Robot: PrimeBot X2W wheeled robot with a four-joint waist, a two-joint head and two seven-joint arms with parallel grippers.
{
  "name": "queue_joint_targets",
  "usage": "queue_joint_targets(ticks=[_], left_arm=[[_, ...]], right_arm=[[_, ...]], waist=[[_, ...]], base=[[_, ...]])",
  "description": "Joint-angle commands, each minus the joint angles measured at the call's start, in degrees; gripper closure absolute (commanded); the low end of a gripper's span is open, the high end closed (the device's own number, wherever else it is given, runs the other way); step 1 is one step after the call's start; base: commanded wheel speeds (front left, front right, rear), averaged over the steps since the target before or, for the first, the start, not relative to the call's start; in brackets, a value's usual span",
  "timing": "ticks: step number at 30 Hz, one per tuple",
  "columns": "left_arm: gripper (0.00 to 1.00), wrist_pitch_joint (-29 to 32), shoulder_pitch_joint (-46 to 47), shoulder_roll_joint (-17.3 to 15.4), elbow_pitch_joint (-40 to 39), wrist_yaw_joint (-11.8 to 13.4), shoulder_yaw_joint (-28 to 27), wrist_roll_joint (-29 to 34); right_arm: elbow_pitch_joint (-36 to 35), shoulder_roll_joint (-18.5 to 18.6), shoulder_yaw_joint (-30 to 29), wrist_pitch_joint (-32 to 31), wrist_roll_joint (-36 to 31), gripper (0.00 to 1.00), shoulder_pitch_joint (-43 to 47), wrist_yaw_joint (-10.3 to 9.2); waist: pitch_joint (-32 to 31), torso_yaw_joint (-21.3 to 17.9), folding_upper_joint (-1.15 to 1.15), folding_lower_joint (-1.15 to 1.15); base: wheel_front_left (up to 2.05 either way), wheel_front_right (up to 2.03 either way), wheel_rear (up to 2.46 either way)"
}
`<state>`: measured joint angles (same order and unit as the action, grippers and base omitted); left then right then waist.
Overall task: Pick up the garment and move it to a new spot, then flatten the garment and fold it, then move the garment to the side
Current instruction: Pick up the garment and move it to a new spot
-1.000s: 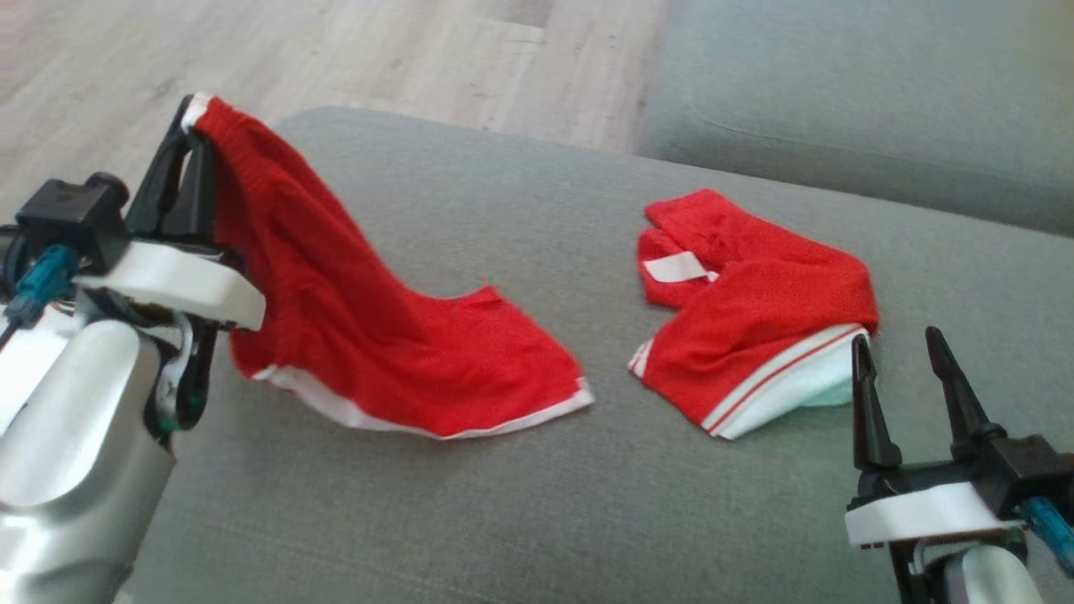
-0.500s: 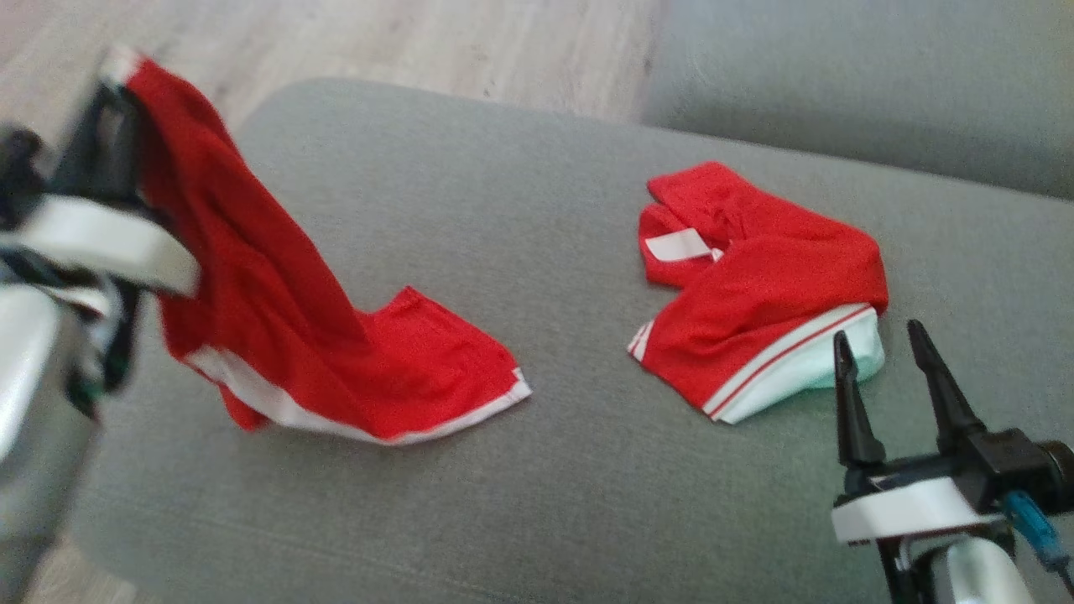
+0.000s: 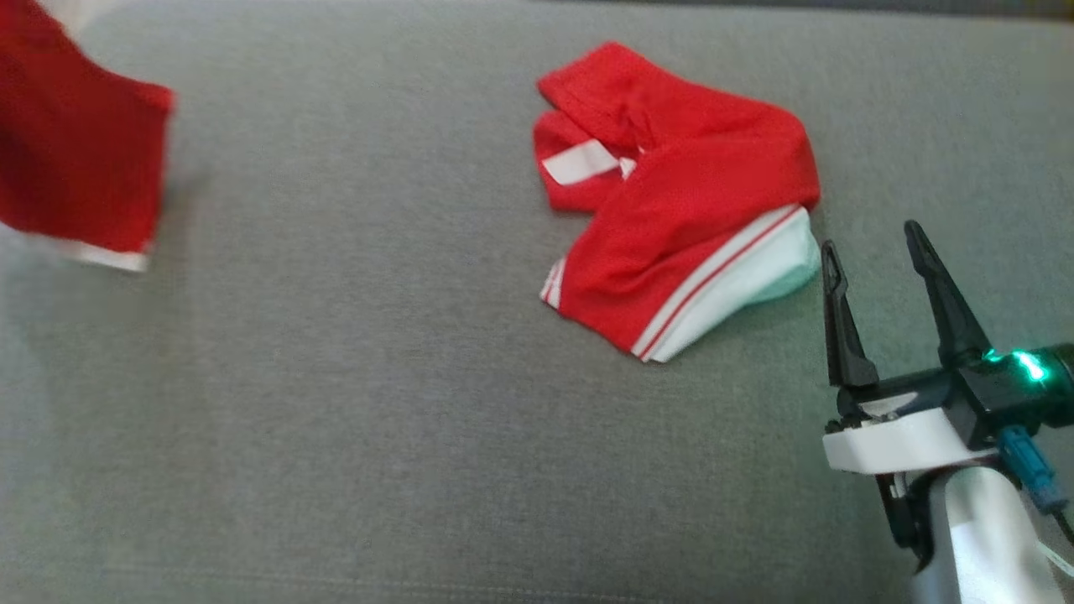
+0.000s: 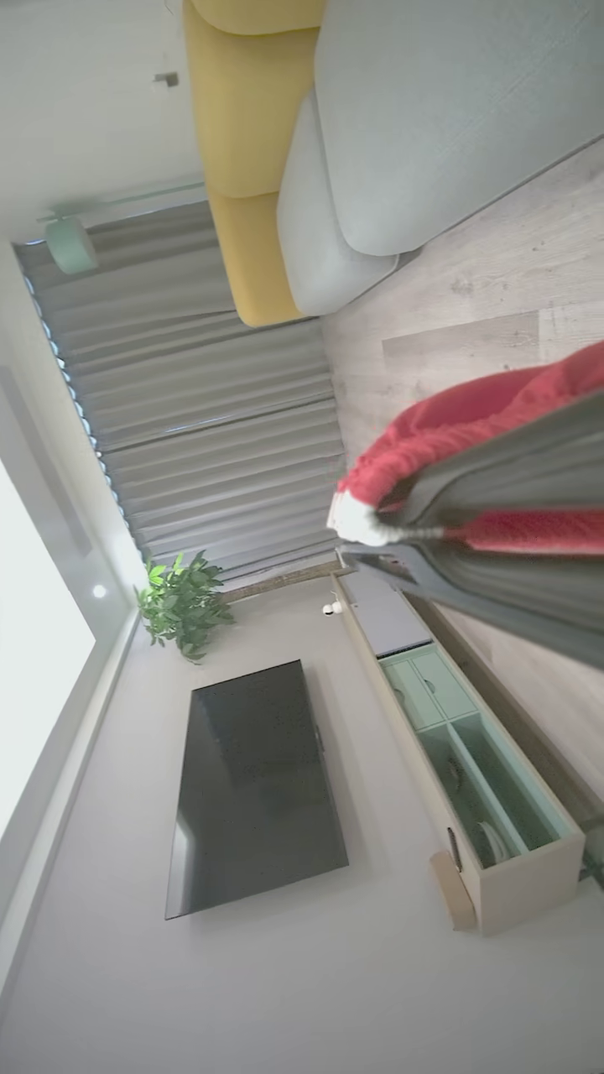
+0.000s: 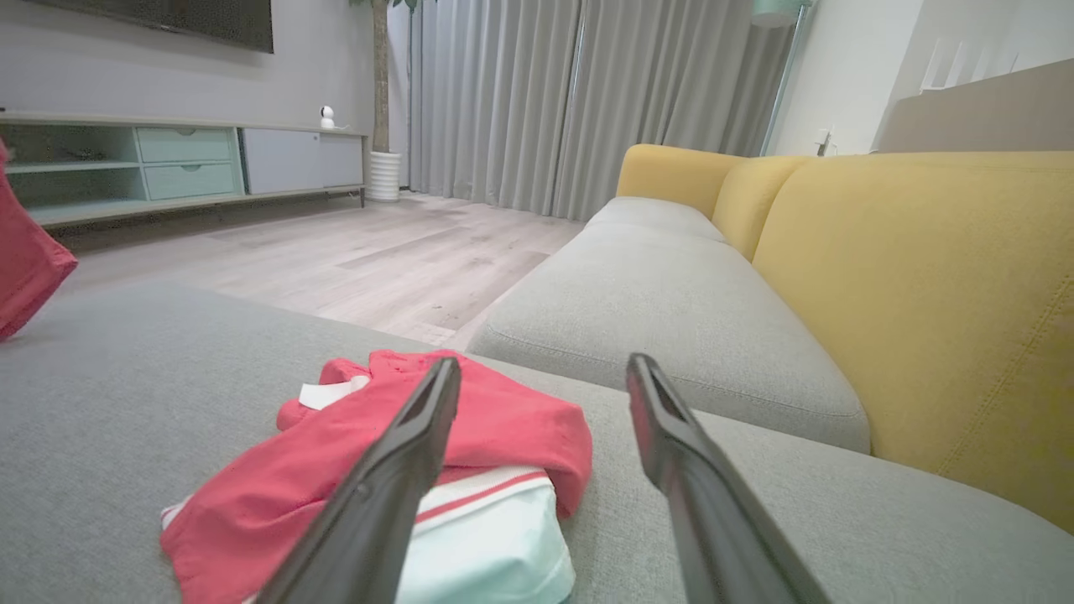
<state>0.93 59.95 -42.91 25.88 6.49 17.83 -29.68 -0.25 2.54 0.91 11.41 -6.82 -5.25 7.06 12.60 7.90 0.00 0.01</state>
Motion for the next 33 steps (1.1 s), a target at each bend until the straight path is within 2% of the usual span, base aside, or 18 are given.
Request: queue_joint_targets(ticks=[1,6,14,15,16,17,18,25,33], left_arm=[[1.00,-0.19,2.21,-4.14,-0.15,0.12,-3.11,0.31],[1.00,-2.12,0.61,-3.68,6.20,0.54,-4.45,-1.32],[1.00,-4.20,-4.35,2.19,17.28,-0.33,-4.77,-5.44],[0.80,-4.23,-4.66,3.05,18.70,-0.71,-4.87,-6.12],[0.54,-4.13,-4.95,3.87,20.11,-1.11,-4.88,-6.71],[0.07,-3.95,-5.23,4.71,21.53,-1.58,-4.92,-7.37],[0.00,-3.58,-5.43,5.53,23.02,-1.91,-5.18,-8.21],[0.00,-4.37,-5.91,7.15,30.52,-4.10,-5.28,-9.83],[0.00,-6.27,-8.09,6.98,35.51,-9.31,-5.79,-11.85]], right_arm=[[-2.73,0.33,1.49,-0.22,-0.50,0.00,-2.12,0.43],[-6.63,0.33,1.04,-1.26,-2.14,0.00,-2.87,0.43],[-10.52,0.33,1.31,-2.85,-3.82,0.00,-3.06,0.43],[-10.77,0.33,1.30,-2.99,-4.02,0.00,-3.12,0.43],[-11.00,0.33,1.29,-3.12,-4.23,0.00,-3.13,0.43],[-11.19,0.33,1.27,-3.19,-4.39,0.00,-3.09,0.43],[-11.36,0.33,1.25,-3.24,-4.50,0.00,-3.04,0.43],[-11.61,0.33,1.43,-3.37,-4.56,0.00,-2.76,0.43],[-9.27,0.33,2.09,-2.65,-2.97,0.00,-2.21,0.43]], waist=[[3.52,-2.92,0.00,-0.01],[8.40,-3.77,0.00,-0.01],[14.21,-3.78,0.00,-0.01],[14.58,-3.77,0.00,-0.01],[14.89,-3.75,0.00,-0.01],[15.07,-3.73,0.00,-0.01],[15.21,-3.70,0.00,-0.01],[14.76,-3.02,0.00,-0.01],[9.79,-1.03,0.00,-0.01]], base=[[0.00,0.00,0.00],[0.00,0.00,0.00],[0.00,0.00,0.00],[0.00,0.00,0.00],[0.00,0.00,0.00],[0.00,0.00,0.00],[0.00,0.00,0.00],[0.00,0.00,0.00],[0.00,0.00,0.00]])
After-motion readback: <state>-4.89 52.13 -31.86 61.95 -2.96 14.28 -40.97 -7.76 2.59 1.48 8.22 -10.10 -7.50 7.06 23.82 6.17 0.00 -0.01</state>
